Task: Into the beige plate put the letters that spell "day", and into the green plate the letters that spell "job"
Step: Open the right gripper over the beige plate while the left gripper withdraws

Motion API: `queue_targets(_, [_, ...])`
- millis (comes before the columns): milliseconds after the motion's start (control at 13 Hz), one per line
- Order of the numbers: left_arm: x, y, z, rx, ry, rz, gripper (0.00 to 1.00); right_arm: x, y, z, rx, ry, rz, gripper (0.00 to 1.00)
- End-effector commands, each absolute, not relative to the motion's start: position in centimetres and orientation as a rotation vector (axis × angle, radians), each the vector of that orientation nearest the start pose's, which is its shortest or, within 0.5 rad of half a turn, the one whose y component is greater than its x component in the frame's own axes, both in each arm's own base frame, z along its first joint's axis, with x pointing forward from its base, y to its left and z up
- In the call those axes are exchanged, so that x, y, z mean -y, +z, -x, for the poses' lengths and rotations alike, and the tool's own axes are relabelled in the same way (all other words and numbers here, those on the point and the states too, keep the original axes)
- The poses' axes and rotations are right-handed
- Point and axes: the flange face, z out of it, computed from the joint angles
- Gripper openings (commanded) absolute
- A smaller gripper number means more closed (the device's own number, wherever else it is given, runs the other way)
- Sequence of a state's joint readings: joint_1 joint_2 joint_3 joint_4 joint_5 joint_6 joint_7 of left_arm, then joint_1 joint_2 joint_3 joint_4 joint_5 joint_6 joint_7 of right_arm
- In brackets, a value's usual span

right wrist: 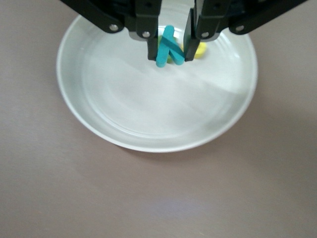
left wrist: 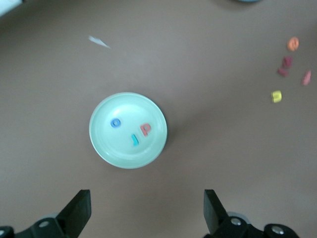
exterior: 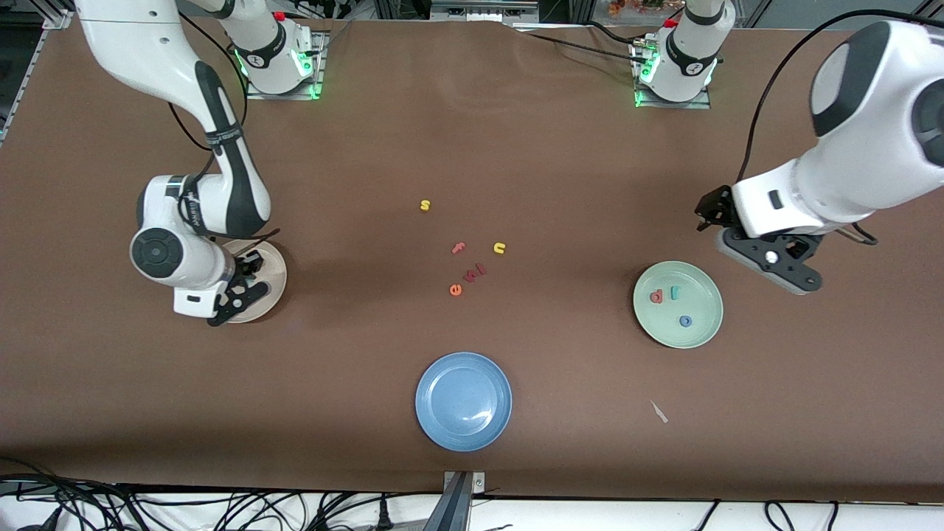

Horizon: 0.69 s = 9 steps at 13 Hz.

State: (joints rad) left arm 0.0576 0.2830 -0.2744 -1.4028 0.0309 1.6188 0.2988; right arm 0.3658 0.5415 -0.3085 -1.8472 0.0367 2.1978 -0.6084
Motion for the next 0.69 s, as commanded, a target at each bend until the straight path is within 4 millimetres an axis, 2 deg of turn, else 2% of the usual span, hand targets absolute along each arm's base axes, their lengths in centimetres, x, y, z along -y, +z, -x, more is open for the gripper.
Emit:
queue_targets(0, [9.5,54.7,-61.0,-0.691,0.028,3.116,1.00,-3.0,22.2,-62.9,1.123,0.274,3.001,0.19])
queue_targets(77, [8.1,54.7,-60.6,-0.564,0.029,3.138,1.00,-2.7,22.1,-63.1,1.127,0.272,3.001,0.35])
queue_targets(154, [7.5,54.9,-59.7,-0.505,0.037,3.141,1.00,-3.2,22.3,-63.2,1.107,0.265,2.999,0.70])
queue_targets(232, [8.6,55.6,-58.7,-0.500,0.027,3.128,1.00,-3.5,22.4,-63.2,1.076,0.253,2.990,1.00])
queue_targets(386, [8.9,56.6,-58.1,-0.256,0.003,3.141,1.00,-4.3,22.7,-63.1,1.032,0.245,2.967,1.00])
queue_targets(463, [8.0,56.5,-58.2,-0.168,0.006,3.147,1.00,-4.7,23.0,-63.2,1.038,0.240,2.964,1.00])
queue_targets(618, [6.6,56.3,-58.1,-0.140,0.013,3.151,1.00,-5.8,23.5,-63.4,1.037,0.227,2.959,1.00])
